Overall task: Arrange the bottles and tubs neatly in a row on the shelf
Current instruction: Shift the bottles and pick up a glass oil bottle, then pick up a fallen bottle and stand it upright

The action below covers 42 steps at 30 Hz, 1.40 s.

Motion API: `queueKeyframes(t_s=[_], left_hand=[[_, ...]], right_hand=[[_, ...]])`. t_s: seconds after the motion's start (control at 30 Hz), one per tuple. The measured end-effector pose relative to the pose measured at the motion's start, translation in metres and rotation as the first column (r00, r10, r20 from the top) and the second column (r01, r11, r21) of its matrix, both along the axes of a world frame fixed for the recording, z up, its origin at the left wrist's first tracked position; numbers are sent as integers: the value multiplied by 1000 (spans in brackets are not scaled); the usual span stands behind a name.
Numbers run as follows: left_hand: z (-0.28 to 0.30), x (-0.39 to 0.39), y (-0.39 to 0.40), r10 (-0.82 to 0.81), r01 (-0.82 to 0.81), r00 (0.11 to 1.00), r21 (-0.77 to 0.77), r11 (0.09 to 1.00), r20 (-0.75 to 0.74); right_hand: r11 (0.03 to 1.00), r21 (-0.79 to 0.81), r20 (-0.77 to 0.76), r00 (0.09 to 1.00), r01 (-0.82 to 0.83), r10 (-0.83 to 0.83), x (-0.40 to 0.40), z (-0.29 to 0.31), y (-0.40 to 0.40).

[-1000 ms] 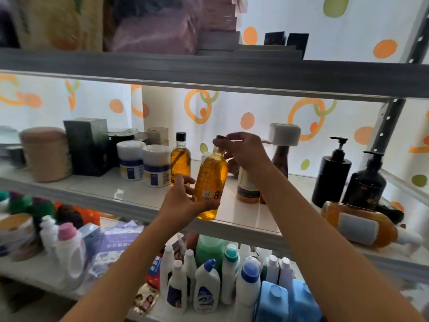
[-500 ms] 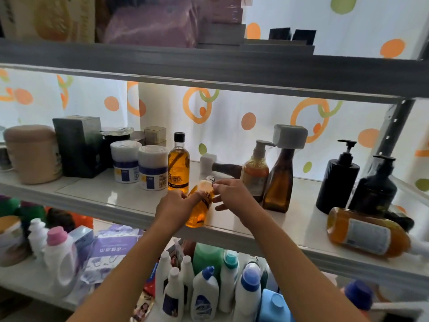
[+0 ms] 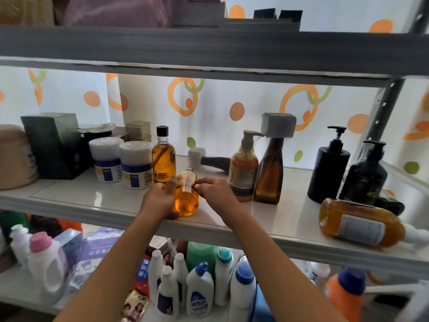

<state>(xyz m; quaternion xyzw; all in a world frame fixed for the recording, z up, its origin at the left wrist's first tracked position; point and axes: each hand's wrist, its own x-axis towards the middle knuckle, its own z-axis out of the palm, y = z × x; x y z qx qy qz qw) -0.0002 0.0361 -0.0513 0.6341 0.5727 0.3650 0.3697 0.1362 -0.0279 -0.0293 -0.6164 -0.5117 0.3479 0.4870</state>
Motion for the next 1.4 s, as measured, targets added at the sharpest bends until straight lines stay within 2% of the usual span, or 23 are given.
queueKeyframes(t_s=[0.07, 0.17, 0.27, 0.37, 0.5, 0.67, 0.8, 0.9, 1.03, 1.13, 1.23, 1.4], left_hand=[[0, -4, -2, -44, 45, 997, -11, 999, 70], [2, -8, -6, -147, 146, 982, 19, 989, 119], [1, -11, -5, -164, 158, 976, 53, 986, 144], [-1, -12, 1, -134, 123, 980, 87, 989, 148], [-5, -8, 1, -70, 61, 996, 179, 982, 46], [-4, -4, 1, 56, -56, 998, 149, 987, 8], [-4, 4, -7, 169, -155, 985, 285, 946, -25], [-3, 11, -18, 187, -163, 982, 378, 911, -27], [8, 30, -44, 108, -123, 992, 442, 889, 59], [10, 51, -64, 10, -74, 991, 474, 878, 135], [7, 79, -85, -97, 13, 984, 489, 872, 147], [8, 127, -113, -269, 173, 939, 382, 908, 216]], right_hand=[[1000, 6, 54, 999, -4, 4, 0, 0, -1], [1000, -9, 47, 999, 9, -9, -1, -1, 4], [999, -36, 42, 999, 13, -12, -4, -3, 9], [1000, -18, 67, 998, 23, -22, -6, -3, 11], [1000, 0, 92, 996, 20, -20, -10, -6, 15], [1000, -13, 107, 994, 16, -14, -7, -3, 14], [998, -8, 82, 994, 67, -66, 0, 3, 4], [995, 30, 74, 993, 91, -93, 6, 11, -10], [986, 116, 32, 992, 119, -124, 19, 21, -34], [961, 184, -6, 978, 205, -208, 33, 22, -60], [932, 221, -64, 958, 288, -280, 52, 19, -91], [871, 261, -68, 908, 416, -413, 95, 22, -138]])
